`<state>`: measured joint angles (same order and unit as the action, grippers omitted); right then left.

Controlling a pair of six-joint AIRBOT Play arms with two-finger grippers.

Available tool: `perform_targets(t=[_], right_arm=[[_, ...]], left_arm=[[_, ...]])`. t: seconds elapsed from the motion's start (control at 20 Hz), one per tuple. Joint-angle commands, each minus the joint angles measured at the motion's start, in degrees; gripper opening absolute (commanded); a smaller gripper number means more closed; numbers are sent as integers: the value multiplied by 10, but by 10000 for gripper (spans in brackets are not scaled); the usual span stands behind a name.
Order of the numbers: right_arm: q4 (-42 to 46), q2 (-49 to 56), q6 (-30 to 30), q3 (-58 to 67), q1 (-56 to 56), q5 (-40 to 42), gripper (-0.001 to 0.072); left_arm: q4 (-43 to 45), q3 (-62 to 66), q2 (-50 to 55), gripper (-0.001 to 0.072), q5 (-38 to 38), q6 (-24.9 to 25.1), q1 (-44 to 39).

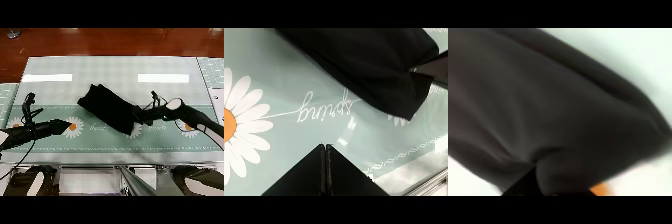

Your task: Fold the shirts.

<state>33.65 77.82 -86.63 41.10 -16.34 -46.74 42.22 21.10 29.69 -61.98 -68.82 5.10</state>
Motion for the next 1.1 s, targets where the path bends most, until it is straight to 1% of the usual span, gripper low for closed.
perform_targets(t=[0.0, 0.05, 0.15, 0.2, 0.3, 0.45, 0.5, 0.65, 0.8, 0.9, 0.95, 1.05], right_arm=[[7, 42, 55, 141, -3, -67, 33], [19, 42, 52, 200, -3, -74, 33], [82, 45, 15, 323, -1, -95, 33], [109, 52, 0, 387, 4, -127, 33], [125, 74, -5, 516, 30, -186, 33], [190, 87, -64, 644, 85, -232, 33], [201, 86, -76, 667, 109, -248, 33], [227, 85, -90, 726, 198, -342, 33], [243, 69, -98, 733, 294, -413, 34], [266, 63, -104, 733, 360, -479, 34], [289, 58, -104, 733, 385, -513, 34], [367, 38, -88, 727, 423, -572, 33]], left_arm=[[0, 0, 0, 26, 11, 0, 0], [0, 0, 0, 26, 11, 0, 0], [0, 0, 0, 26, 11, 0, 0], [0, 0, 0, 26, 10, 0, 0], [1, 0, 0, 26, 10, 0, 0], [0, 0, 0, 26, 9, 0, 0], [0, 0, 0, 26, 9, 0, 0], [0, 0, 0, 26, 4, 0, 0], [0, 0, 0, 26, 4, 0, 0], [1, 0, 0, 26, 4, 0, 0], [1, 0, 0, 26, 4, 0, 0], [1, 0, 0, 26, 4, 0, 0]])
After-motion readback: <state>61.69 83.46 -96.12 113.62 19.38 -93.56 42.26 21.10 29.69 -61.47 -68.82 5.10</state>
